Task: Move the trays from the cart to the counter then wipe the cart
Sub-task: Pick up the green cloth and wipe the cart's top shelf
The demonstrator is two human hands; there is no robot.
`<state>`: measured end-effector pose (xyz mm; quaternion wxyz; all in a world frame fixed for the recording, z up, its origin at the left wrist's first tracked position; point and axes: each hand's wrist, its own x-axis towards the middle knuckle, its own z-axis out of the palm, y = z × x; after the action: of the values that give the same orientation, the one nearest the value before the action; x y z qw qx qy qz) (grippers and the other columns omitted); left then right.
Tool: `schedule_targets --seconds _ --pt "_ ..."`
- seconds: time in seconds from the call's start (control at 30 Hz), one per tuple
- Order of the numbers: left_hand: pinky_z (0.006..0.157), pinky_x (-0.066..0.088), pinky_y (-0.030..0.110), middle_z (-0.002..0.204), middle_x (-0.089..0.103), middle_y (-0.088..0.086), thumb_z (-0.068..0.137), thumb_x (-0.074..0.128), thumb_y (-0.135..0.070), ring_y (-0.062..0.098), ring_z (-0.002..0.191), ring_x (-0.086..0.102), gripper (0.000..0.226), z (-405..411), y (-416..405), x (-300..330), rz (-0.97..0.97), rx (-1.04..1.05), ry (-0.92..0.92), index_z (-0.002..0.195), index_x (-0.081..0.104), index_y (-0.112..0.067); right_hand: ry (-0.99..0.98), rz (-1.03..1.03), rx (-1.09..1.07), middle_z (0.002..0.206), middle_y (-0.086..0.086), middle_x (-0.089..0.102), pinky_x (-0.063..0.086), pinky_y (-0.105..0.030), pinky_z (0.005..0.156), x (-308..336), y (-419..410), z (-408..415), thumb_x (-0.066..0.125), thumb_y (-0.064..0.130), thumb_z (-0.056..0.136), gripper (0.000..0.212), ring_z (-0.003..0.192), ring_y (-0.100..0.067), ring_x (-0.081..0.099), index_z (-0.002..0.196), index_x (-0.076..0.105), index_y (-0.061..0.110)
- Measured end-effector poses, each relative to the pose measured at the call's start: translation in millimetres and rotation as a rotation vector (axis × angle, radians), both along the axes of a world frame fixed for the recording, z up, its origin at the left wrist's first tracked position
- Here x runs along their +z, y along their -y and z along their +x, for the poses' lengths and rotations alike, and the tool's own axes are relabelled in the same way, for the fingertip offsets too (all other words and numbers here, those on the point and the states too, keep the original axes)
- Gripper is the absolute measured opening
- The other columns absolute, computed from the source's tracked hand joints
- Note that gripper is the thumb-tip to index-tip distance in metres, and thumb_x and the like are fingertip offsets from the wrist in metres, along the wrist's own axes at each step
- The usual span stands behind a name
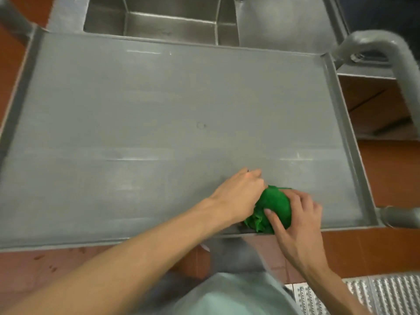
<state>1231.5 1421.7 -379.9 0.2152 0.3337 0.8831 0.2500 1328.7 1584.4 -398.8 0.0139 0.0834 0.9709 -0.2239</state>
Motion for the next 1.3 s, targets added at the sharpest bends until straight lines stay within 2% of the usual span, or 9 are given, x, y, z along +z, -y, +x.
schedule_targets --seconds 0.13,0.3,0.47,0.63,0.83,1.03,1.17,1.3 --pt "0.09 0.042 0.038 0.108 0.054 0.006 0.079 0.071 -0.009 0.026 0.105 0.053 0.039 13 81 -5 0.002 0.072 0.072 0.116 0.065 -0.017 0.017 0.025 0.108 0.119 -0.007 0.051 0.043 -0.046 0.084 -5 70 1 0.047 0.059 0.083 0.059 0.099 -0.029 0.045 0.124 0.057 0.017" --pt "0.089 0.04 0.031 0.109 0.054 0.001 0.076 0.071 -0.009 0.021 0.106 0.053 0.042 37 168 -4 -0.001 0.196 0.092 0.116 0.065 -0.019 0.015 0.036 0.245 0.121 -0.01 0.051 0.046 -0.051 0.084 -8 144 0 0.05 0.056 0.081 0.06 0.099 -0.033 0.047 0.125 0.057 0.015" --pt "0.089 0.043 0.039 0.107 0.056 0.001 0.076 0.073 -0.011 0.022 0.103 0.056 0.046 51 245 -3 -0.017 0.306 0.099 0.12 0.066 -0.021 0.011 0.049 0.405 0.13 -0.008 0.045 0.039 -0.049 0.09 -13 211 -9 0.048 0.058 0.084 0.062 0.109 -0.03 0.041 0.131 0.051 0.018" --pt "0.084 0.042 0.037 0.104 0.058 0.002 0.075 0.078 -0.013 0.022 0.098 0.057 0.047 63 307 -5 -0.02 0.448 0.063 0.12 0.068 -0.023 -0.013 0.042 0.524 0.132 -0.007 0.043 0.036 -0.048 0.092 -15 272 -19 0.049 0.057 0.084 0.062 0.113 -0.03 0.04 0.133 0.049 0.019" --pt "0.08 0.04 0.035 0.105 0.06 0.004 0.076 0.079 -0.015 0.025 0.096 0.057 0.044 74 352 -5 -0.072 0.536 -0.011 0.119 0.07 -0.022 -0.049 0.032 0.617 0.132 -0.007 0.044 0.033 -0.045 0.091 -19 319 -28 0.052 0.056 0.083 0.061 0.113 -0.029 0.038 0.133 0.049 0.02" --pt "0.08 0.046 0.045 0.102 0.06 0.011 0.076 0.078 -0.013 0.036 0.098 0.058 0.038 80 377 0 -0.241 0.59 -0.128 0.112 0.07 -0.01 -0.072 0.022 0.692 0.131 -0.007 0.045 0.034 -0.044 0.09 -20 356 -39 0.055 0.055 0.082 0.06 0.112 -0.029 0.039 0.131 0.049 0.021" --pt "0.075 0.049 0.053 0.098 0.055 0.017 0.076 0.073 -0.007 0.041 0.096 0.055 0.023 87 387 1 -0.333 0.668 -0.211 0.097 0.066 -0.002 -0.087 -0.003 0.757 0.131 -0.008 0.045 0.032 -0.042 0.089 -22 380 -52 0.057 0.053 0.083 0.058 0.113 -0.029 0.039 0.131 0.05 0.021" --pt "0.069 0.049 0.055 0.092 0.053 0.019 0.074 0.074 -0.01 0.041 0.093 0.052 0.028 89 396 -3 -0.377 0.783 -0.326 0.097 0.061 0.0 -0.135 -0.023 0.827 0.129 -0.008 0.046 0.034 -0.044 0.091 -24 400 -77 0.06 0.05 0.085 0.053 0.113 -0.029 0.04 0.128 0.051 0.021"
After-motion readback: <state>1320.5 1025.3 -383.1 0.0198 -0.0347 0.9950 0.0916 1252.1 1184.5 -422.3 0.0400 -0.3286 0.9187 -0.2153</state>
